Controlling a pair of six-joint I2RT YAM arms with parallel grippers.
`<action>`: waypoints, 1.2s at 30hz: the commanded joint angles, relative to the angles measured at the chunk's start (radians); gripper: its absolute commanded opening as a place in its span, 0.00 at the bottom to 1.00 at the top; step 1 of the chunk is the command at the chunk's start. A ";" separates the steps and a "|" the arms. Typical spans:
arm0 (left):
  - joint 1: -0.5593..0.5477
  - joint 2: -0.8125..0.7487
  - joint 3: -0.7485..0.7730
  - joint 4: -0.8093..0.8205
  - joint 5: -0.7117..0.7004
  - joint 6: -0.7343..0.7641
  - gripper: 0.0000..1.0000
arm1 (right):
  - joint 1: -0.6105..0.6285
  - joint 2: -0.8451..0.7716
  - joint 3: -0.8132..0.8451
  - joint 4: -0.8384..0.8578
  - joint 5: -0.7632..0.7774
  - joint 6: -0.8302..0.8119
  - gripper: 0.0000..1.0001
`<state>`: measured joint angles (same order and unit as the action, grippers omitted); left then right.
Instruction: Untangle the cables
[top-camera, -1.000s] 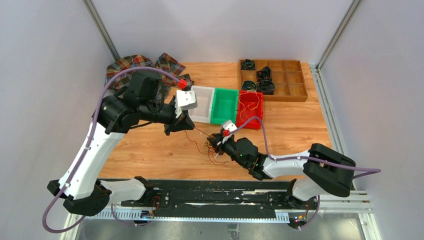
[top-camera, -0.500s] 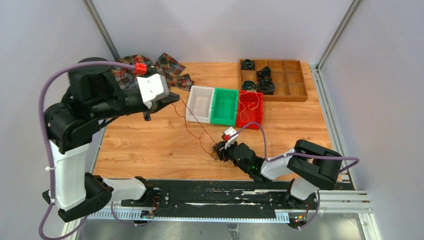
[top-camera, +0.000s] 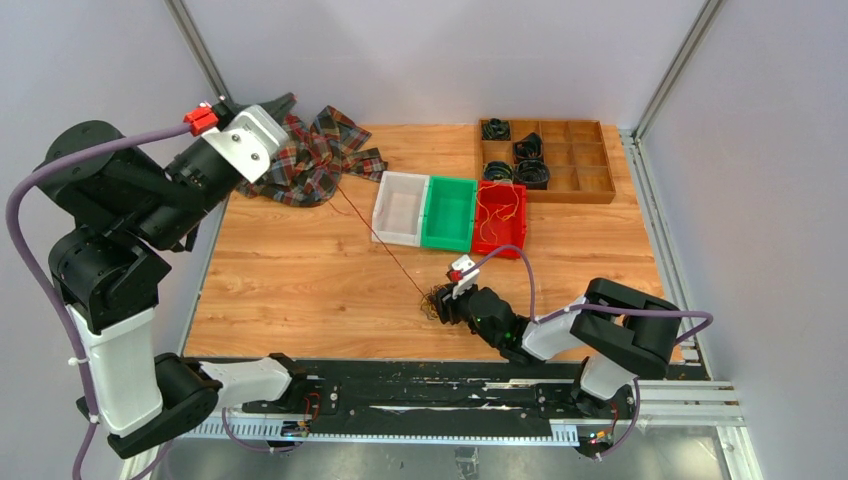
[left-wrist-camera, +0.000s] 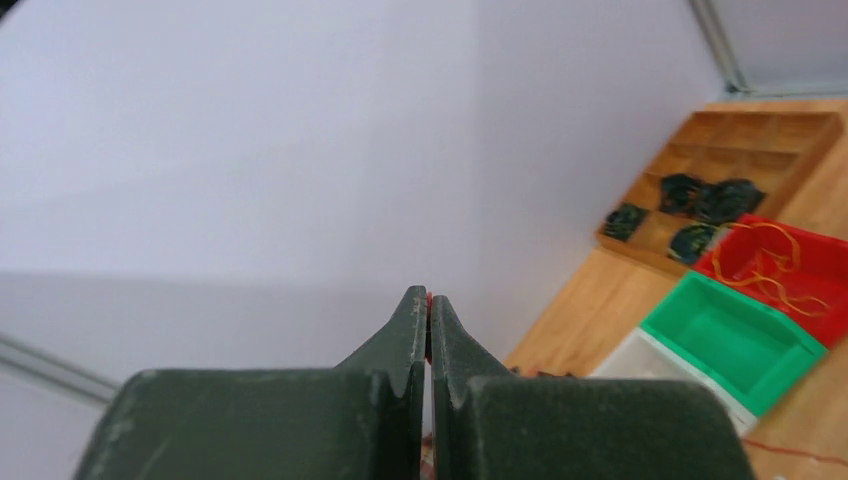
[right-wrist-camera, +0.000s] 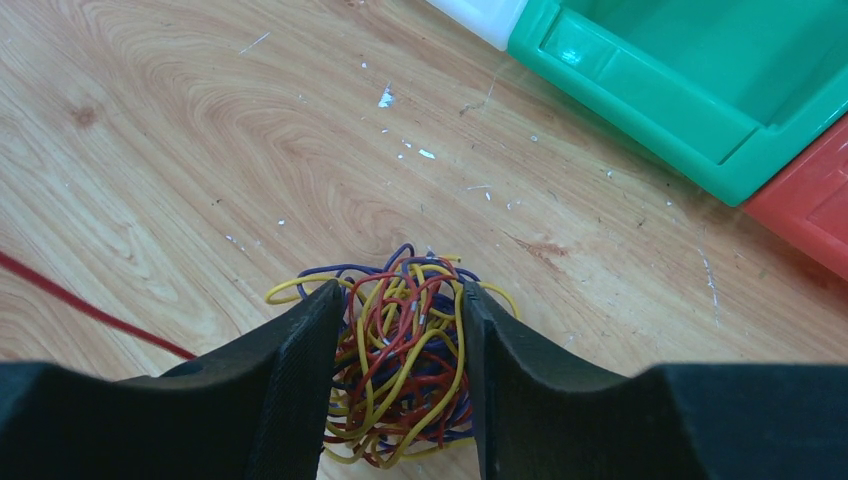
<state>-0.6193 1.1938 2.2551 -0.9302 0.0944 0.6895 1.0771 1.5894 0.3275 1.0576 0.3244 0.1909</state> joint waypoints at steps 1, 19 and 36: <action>-0.008 -0.010 0.023 0.289 -0.157 0.078 0.01 | -0.011 0.014 -0.023 -0.055 0.031 0.000 0.48; -0.008 -0.072 -0.203 0.261 -0.187 0.070 0.00 | -0.026 -0.212 0.005 -0.204 0.015 -0.052 0.55; 0.022 -0.224 -0.694 0.232 -0.307 0.141 0.01 | 0.118 -0.039 0.273 -0.255 -0.350 -0.061 0.60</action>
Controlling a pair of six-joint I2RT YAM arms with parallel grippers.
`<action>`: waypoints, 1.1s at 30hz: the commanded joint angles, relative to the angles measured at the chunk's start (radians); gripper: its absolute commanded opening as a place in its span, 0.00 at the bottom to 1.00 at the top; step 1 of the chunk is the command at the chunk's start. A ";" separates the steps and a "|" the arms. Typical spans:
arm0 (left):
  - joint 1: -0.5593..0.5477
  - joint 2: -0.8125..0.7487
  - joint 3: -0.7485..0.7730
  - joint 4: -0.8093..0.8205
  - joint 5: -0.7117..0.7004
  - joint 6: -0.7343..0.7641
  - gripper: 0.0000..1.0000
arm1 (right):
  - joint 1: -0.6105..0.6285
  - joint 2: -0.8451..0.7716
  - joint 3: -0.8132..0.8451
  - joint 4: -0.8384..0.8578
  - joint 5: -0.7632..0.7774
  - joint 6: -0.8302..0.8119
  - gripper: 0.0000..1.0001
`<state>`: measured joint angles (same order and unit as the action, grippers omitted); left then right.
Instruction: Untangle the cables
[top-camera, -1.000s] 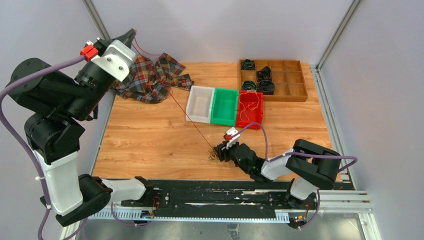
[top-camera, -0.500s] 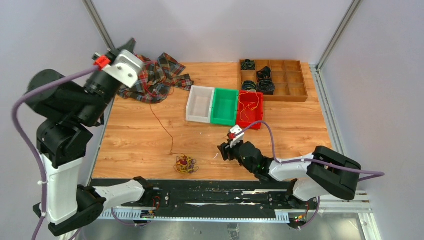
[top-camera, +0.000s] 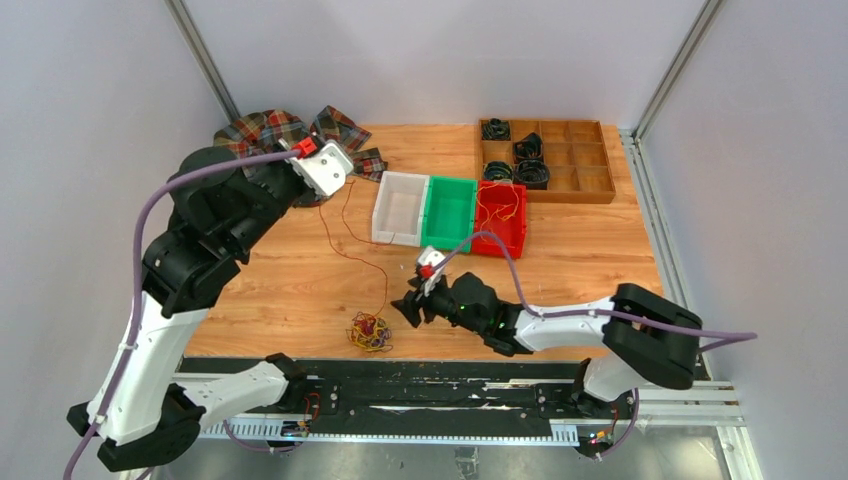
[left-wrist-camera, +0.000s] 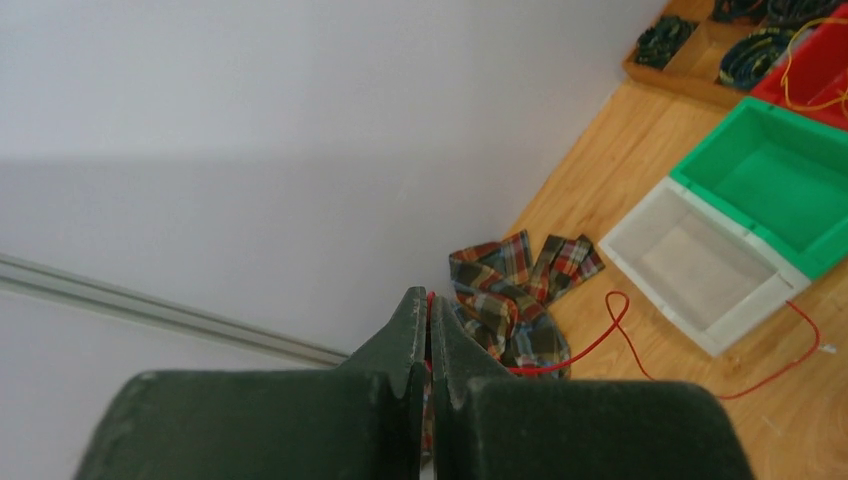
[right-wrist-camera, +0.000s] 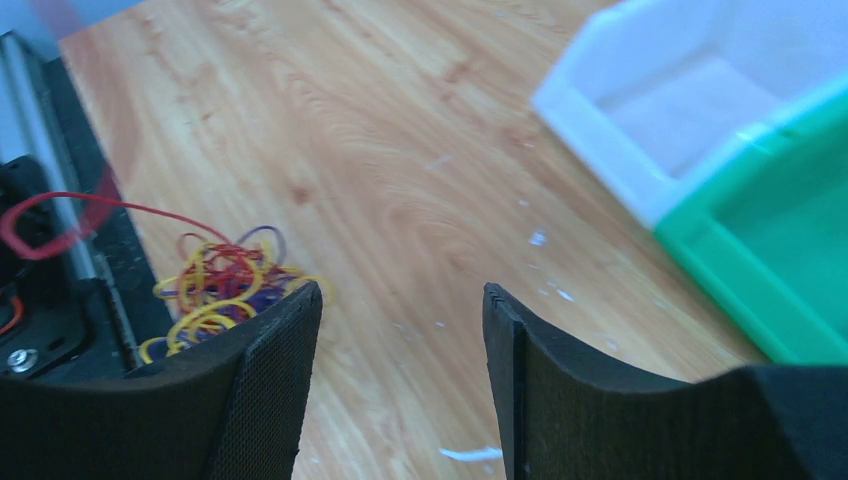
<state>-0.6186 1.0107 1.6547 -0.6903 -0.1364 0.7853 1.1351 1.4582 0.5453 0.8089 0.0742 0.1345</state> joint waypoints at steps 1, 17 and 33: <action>0.047 -0.050 -0.136 -0.005 -0.076 0.049 0.01 | 0.075 0.120 0.075 -0.004 -0.113 -0.003 0.60; 0.415 -0.029 -0.625 -0.287 0.322 0.187 0.80 | 0.086 0.256 0.109 0.046 -0.067 0.103 0.22; 0.226 -0.143 -0.791 -0.526 0.595 0.771 0.87 | 0.076 0.218 0.063 0.047 -0.037 0.103 0.11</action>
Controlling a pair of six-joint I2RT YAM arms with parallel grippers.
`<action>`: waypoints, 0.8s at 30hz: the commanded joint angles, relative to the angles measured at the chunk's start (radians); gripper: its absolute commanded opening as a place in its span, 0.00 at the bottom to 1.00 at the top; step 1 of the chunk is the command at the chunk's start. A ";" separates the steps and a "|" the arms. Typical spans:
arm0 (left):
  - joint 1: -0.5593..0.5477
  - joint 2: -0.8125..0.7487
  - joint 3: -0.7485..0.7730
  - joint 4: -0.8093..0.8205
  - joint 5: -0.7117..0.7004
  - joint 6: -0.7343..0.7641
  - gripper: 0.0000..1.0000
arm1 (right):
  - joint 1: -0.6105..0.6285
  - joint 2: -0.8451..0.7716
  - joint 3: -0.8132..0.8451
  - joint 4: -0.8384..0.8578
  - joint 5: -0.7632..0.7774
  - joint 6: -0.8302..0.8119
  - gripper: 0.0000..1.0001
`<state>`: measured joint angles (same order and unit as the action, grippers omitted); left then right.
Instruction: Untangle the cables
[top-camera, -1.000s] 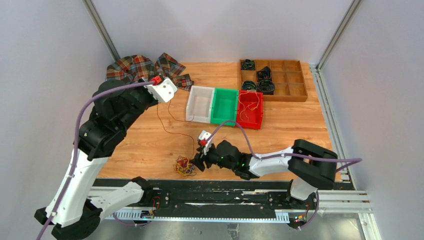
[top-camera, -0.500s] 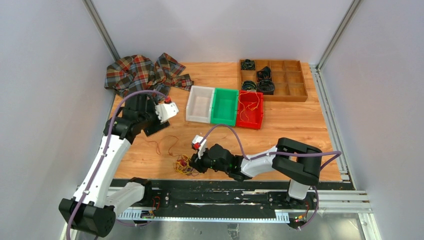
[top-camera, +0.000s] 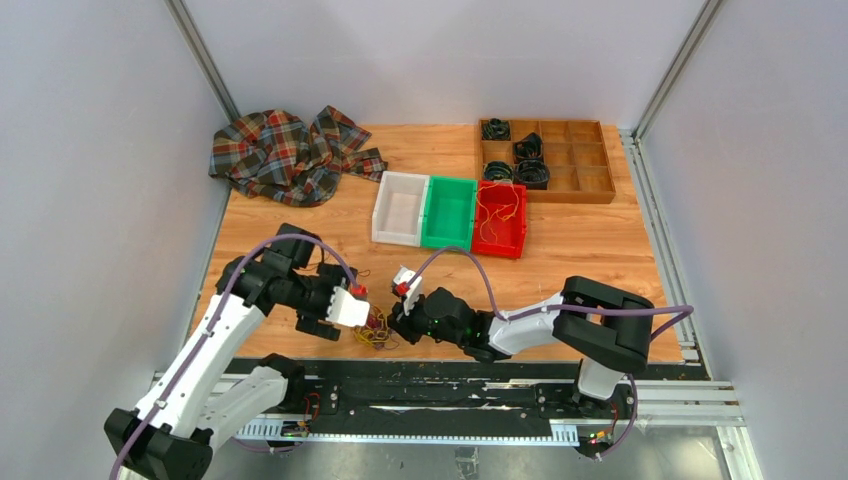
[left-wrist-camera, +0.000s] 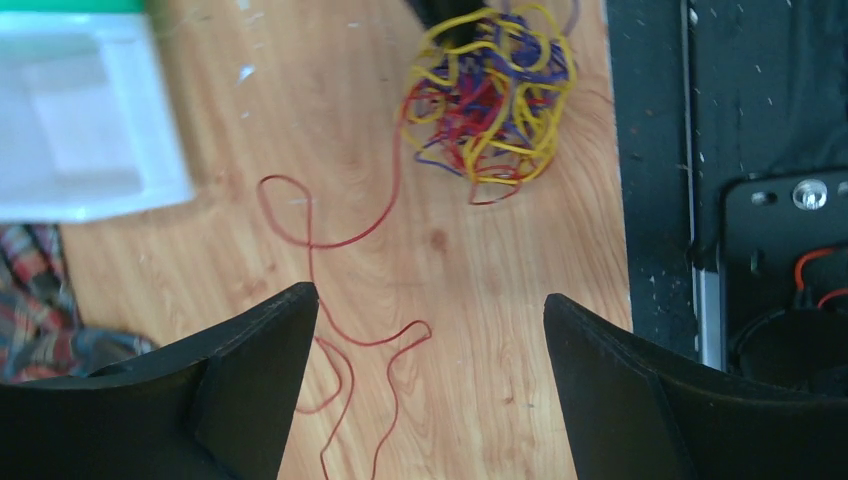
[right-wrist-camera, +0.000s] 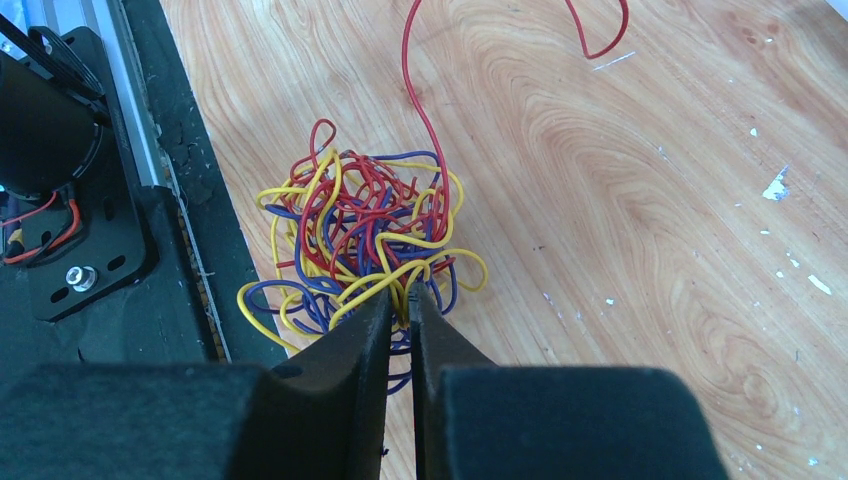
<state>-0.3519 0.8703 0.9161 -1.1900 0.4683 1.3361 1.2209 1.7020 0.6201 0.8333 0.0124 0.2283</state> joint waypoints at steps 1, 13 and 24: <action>-0.045 -0.008 -0.067 -0.013 -0.021 0.259 0.87 | -0.011 -0.025 -0.011 0.021 0.024 0.008 0.11; -0.047 -0.137 -0.432 0.509 -0.020 0.743 0.78 | -0.011 -0.017 0.000 0.043 0.022 0.003 0.09; -0.048 -0.086 -0.575 0.899 -0.049 0.789 0.33 | -0.012 -0.032 -0.005 0.045 0.004 -0.014 0.08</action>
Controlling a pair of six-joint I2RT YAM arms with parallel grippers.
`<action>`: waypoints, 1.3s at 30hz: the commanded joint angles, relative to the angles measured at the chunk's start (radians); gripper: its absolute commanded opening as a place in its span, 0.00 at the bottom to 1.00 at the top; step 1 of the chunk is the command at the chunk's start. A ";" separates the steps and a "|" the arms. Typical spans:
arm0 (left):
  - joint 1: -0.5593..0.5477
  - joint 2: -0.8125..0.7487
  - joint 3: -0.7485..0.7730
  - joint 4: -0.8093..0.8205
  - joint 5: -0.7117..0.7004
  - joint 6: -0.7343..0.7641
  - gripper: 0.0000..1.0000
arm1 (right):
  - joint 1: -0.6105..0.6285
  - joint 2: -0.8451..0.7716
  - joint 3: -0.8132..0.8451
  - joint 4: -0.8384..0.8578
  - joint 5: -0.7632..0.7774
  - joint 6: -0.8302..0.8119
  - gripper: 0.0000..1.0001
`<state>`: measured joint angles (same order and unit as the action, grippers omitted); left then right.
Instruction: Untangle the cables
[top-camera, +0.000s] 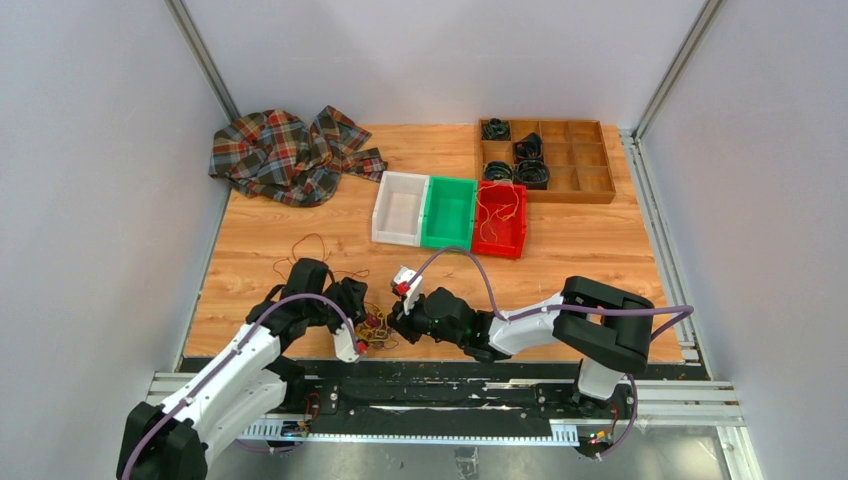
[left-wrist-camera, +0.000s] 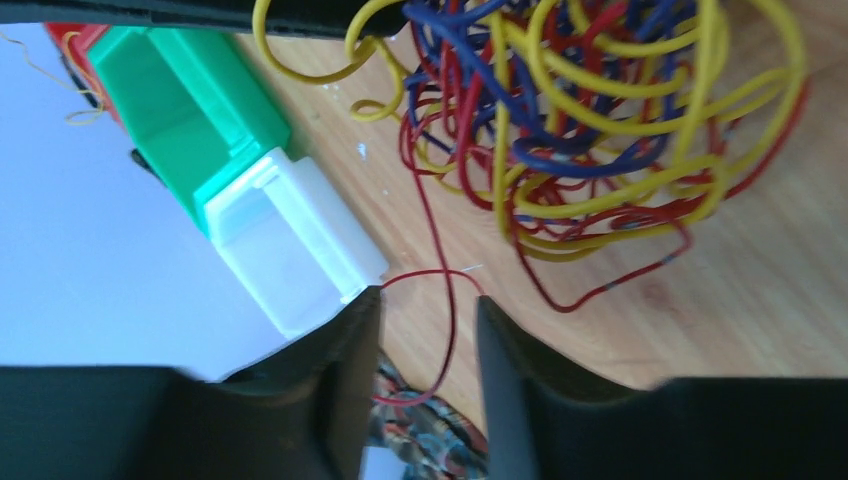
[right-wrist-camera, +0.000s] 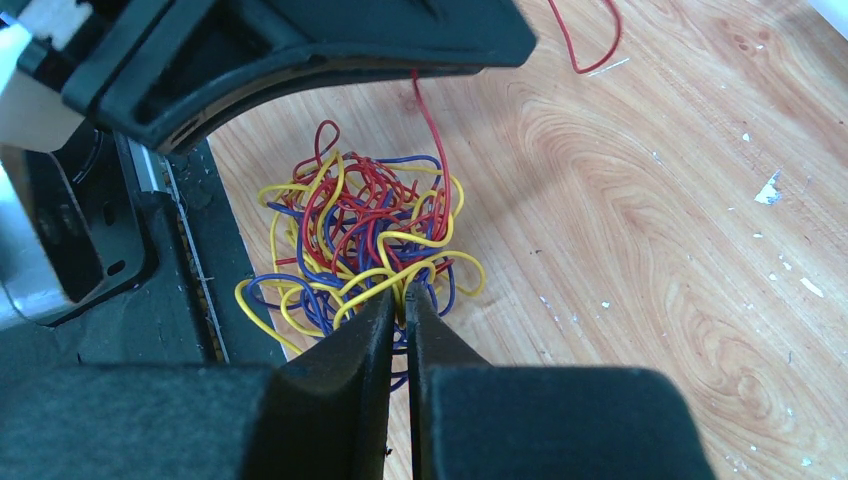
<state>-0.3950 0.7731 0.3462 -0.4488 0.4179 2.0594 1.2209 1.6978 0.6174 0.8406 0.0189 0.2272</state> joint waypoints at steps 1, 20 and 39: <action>-0.005 0.011 -0.006 0.167 -0.001 0.068 0.23 | -0.012 -0.030 -0.005 0.040 -0.001 -0.012 0.08; -0.009 -0.167 0.428 -0.433 0.213 -0.445 0.00 | -0.045 -0.315 -0.035 -0.028 0.127 -0.147 0.48; -0.063 -0.053 0.624 -0.466 0.293 -0.942 0.00 | 0.012 -0.281 0.124 -0.046 -0.065 -0.165 0.57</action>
<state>-0.4442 0.7147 0.9333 -0.9089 0.6540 1.2137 1.2221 1.3979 0.7006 0.7727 -0.0372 0.0624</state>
